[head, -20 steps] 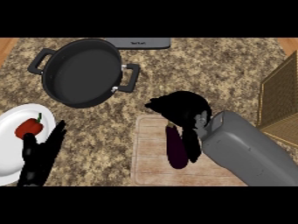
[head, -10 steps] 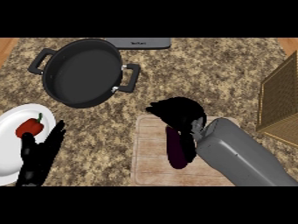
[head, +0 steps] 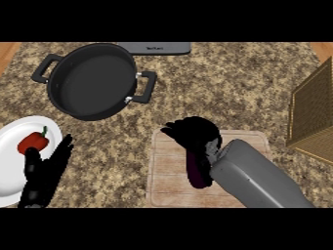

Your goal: Pick the eggplant from the cutting board and place it in the basket

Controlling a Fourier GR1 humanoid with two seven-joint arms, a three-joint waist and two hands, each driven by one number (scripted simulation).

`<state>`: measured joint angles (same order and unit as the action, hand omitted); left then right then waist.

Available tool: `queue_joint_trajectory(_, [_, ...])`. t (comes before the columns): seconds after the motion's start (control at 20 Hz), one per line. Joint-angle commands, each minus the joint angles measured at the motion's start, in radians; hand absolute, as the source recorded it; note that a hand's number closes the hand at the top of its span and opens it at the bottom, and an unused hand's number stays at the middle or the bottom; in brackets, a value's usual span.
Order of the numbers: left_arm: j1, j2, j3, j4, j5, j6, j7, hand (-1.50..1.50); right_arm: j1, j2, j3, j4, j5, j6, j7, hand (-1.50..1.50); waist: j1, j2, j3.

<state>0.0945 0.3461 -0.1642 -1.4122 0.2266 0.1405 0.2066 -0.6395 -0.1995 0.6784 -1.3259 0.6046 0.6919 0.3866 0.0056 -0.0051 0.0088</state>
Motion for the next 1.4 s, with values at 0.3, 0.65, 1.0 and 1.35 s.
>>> queue_joint_trajectory(0.3, [0.009, -0.009, 0.035, 0.0, -0.015, -0.033, 0.061, 0.0, -0.023, 0.071, -0.043, 0.167, 0.125, 0.007, -0.064, -1.5, 0.002, 0.006, -0.009])
queue_joint_trajectory(0.65, [0.007, -0.035, 0.055, 0.01, -0.037, -0.039, 0.072, 0.0, 0.104, 0.022, -0.031, 0.045, 0.195, -0.005, -0.126, -1.5, -0.006, 0.004, -0.009])
queue_joint_trajectory(1.0, [-0.001, -0.083, 0.025, 0.035, -0.085, -0.034, 0.078, 0.0, 0.065, 0.032, -0.03, 0.198, 0.283, -0.094, -0.271, 1.5, -0.002, 0.006, -0.009])
queue_joint_trajectory(1.35, [0.0, -0.084, 0.08, 0.035, -0.067, -0.063, 0.052, 0.0, 0.069, 0.04, 0.017, 0.166, 0.394, -0.12, -0.333, 1.5, -0.002, 0.005, -0.009])
